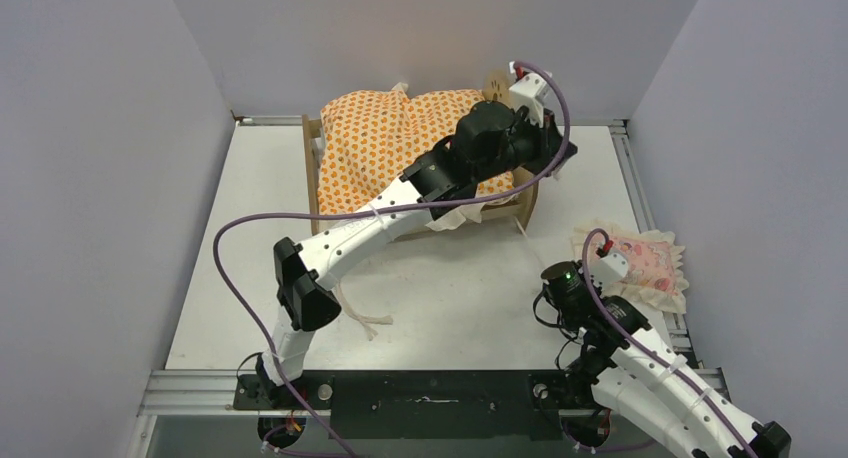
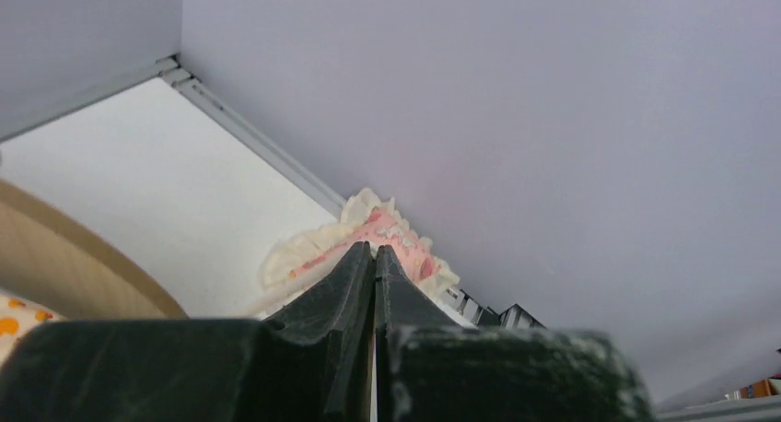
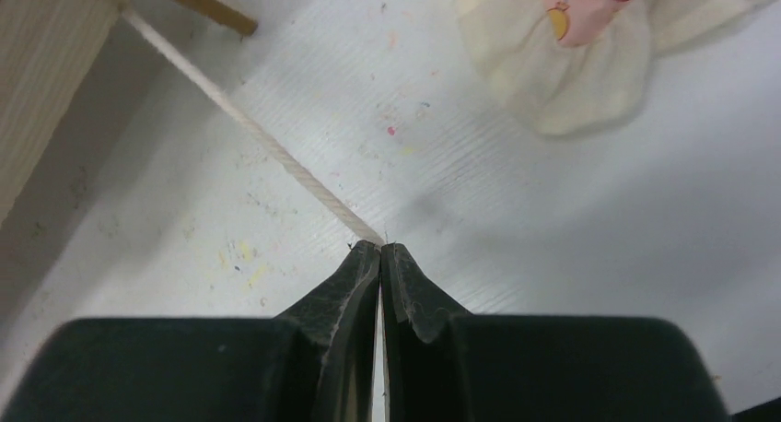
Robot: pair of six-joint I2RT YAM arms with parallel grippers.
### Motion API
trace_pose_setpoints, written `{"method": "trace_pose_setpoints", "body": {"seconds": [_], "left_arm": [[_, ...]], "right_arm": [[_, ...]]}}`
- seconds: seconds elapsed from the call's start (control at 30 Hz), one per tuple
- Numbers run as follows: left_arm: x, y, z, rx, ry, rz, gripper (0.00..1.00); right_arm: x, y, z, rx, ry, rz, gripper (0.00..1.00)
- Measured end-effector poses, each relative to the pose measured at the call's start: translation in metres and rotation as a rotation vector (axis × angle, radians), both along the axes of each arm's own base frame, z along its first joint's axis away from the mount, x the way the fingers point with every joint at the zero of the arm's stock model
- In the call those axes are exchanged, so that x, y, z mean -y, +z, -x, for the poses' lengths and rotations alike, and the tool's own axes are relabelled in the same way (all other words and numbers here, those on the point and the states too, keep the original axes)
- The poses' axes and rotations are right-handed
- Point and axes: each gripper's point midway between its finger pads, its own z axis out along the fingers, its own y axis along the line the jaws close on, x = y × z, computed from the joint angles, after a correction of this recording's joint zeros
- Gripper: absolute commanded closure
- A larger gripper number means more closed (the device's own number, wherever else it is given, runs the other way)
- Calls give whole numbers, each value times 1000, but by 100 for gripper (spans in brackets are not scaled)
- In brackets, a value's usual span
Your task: Set up the pet bed
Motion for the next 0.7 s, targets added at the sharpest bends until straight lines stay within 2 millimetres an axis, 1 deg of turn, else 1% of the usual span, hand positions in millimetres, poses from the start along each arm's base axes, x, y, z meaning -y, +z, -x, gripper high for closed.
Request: {"method": "trace_pose_setpoints", "body": {"seconds": [0.07, 0.13, 0.23, 0.3, 0.33, 0.37, 0.47, 0.53, 0.6, 0.63, 0.7], "left_arm": [[4, 19, -3, 23, -7, 28, 100], [9, 24, -6, 31, -13, 34, 100], [13, 10, -6, 11, -25, -1, 100], [15, -11, -6, -14, -31, -42, 100], [16, -24, -6, -25, -33, -56, 100], [16, -41, -5, -48, -35, -84, 100], [7, -110, 2, -142, -37, -193, 100], [-5, -157, 10, -212, -32, -263, 100], [-21, -198, 22, -275, -23, -315, 100], [-30, -215, 27, -305, -17, -335, 100], [-47, -239, 38, -342, -6, -359, 100]], "right_arm": [[7, 7, 0, 21, -54, -3, 95], [15, 17, 0, 54, -112, -13, 95], [25, 34, 0, 110, -172, -24, 95], [30, 41, 2, 138, -185, -26, 95], [31, 43, 2, 144, -183, -25, 95], [31, 43, 2, 144, -175, -22, 95], [25, 43, 2, 131, -121, -14, 95], [18, 42, 2, 118, -76, -18, 95], [12, 39, 3, 94, -33, -20, 95], [9, 36, 3, 78, -13, -18, 95], [4, 31, 5, 43, 21, -10, 95]]}}
